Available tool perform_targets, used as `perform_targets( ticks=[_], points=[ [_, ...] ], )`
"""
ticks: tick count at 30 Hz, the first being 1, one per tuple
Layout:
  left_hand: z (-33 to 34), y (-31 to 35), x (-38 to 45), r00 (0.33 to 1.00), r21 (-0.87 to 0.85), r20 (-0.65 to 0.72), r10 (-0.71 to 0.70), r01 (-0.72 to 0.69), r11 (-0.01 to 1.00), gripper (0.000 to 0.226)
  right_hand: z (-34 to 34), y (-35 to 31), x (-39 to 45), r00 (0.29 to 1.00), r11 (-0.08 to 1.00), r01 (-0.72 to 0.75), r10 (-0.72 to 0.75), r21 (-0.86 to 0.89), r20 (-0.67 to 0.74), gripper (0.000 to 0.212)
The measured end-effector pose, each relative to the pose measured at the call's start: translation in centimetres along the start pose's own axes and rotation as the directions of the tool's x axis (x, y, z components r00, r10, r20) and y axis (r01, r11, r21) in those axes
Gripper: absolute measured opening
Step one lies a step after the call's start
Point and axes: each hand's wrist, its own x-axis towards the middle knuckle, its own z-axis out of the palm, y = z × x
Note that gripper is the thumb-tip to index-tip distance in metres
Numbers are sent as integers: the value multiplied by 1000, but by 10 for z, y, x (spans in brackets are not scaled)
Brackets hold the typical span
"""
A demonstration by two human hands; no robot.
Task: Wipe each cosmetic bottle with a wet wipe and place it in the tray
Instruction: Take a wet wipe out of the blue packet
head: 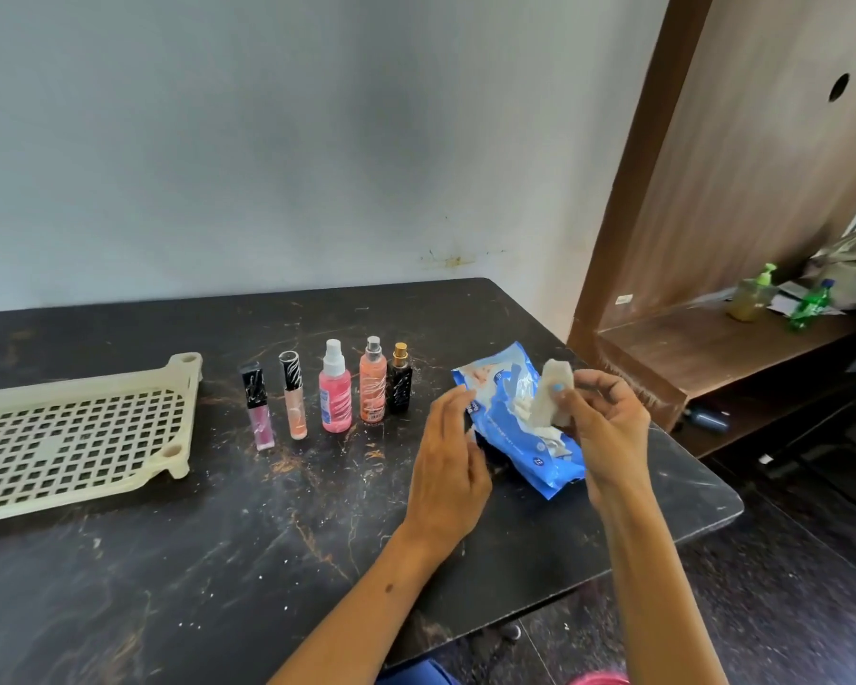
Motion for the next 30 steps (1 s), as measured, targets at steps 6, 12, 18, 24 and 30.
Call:
perform_targets(
  ticks=[6,12,18,24,30],
  points=[
    [-55,-6,-8,990,-62,-137,-38,29,998,38,48,10,-27,959,998,-57,44,38,280,21],
    [-117,-24,-12,953,-311,-74,-294,258,915,26,112,21,-57,783,988,-145,87,44,616,11],
    [-153,-55,-19,911,-272,-71,-406,373,887,11,156,46,-68,666,952,-306,192,29,720,13],
    [-153,-64,-24,885,-305,-80,-459,417,856,13,162,58,-70,682,904,-411,223,113,697,24],
    [-154,-65,-24,842,-380,-82,-534,469,797,15,159,59,-69,682,897,-422,216,135,699,21]
  ],
)
